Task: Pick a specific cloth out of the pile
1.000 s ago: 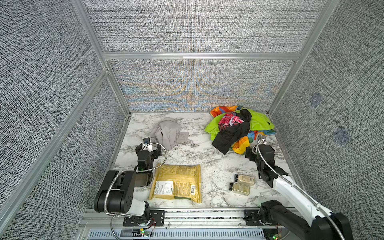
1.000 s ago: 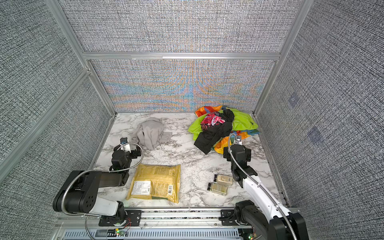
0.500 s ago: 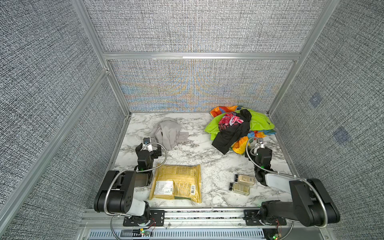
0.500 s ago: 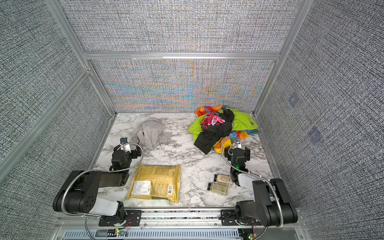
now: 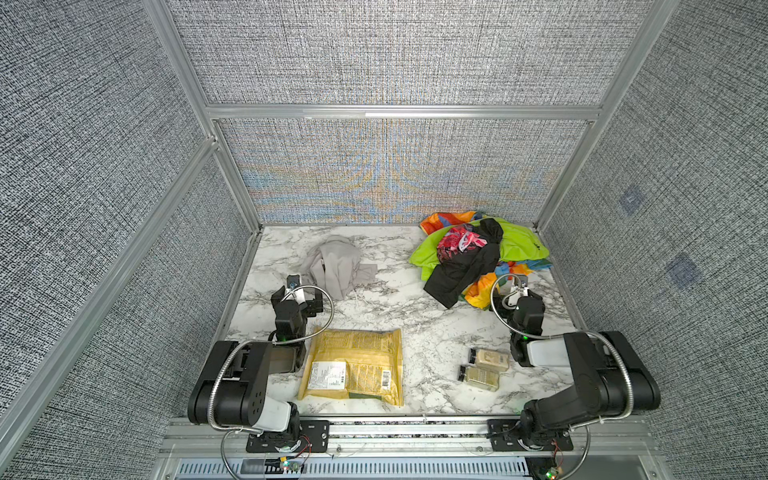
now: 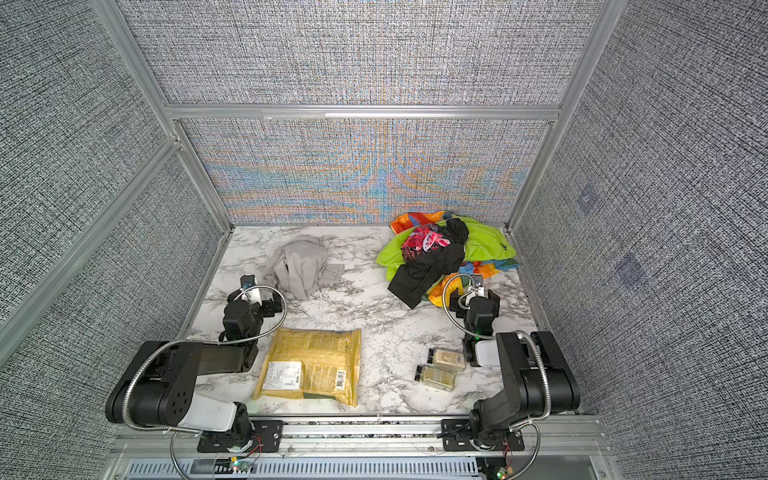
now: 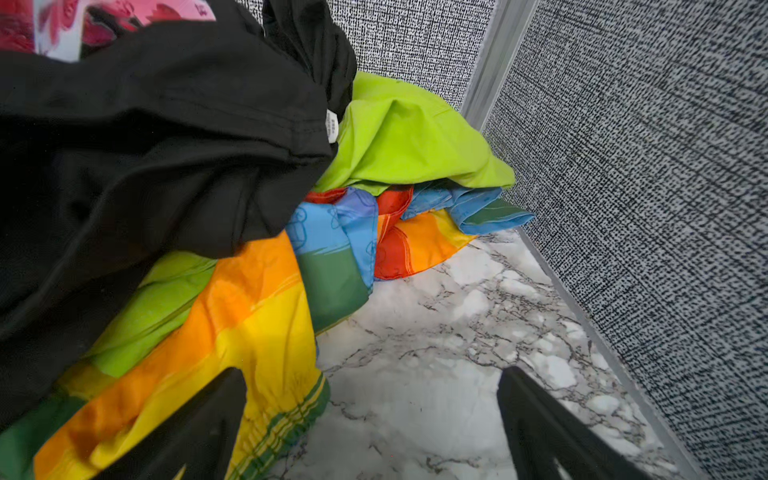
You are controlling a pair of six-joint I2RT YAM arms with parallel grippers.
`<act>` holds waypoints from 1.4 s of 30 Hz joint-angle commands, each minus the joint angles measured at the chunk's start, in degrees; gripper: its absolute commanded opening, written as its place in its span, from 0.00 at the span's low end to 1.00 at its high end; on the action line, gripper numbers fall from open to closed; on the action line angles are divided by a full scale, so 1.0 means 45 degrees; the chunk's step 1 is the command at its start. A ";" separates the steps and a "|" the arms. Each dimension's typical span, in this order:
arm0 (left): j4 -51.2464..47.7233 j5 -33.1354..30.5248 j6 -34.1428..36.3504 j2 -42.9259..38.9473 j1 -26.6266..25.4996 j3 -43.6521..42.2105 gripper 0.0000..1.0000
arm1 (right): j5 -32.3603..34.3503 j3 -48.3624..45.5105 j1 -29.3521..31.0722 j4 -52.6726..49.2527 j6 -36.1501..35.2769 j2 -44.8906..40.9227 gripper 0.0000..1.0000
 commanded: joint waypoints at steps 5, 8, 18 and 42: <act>0.0289 0.0047 -0.0058 -0.0020 0.0012 0.0045 0.99 | -0.0317 0.0108 -0.0004 0.0251 0.0244 -0.0036 0.99; 0.0289 0.0041 -0.0058 -0.0019 0.0015 0.0045 0.99 | -0.0317 0.0106 -0.0004 0.0209 0.0245 -0.0041 0.99; 0.0289 0.0035 -0.0058 -0.0010 0.0016 0.0045 0.99 | -0.3343 -0.0827 -0.0549 0.1693 -0.0314 -0.0255 0.99; 0.0269 0.0029 -0.0058 -0.0021 0.0012 0.0057 0.99 | -0.2681 0.0301 -0.0571 -0.0211 -0.0030 -0.0063 0.99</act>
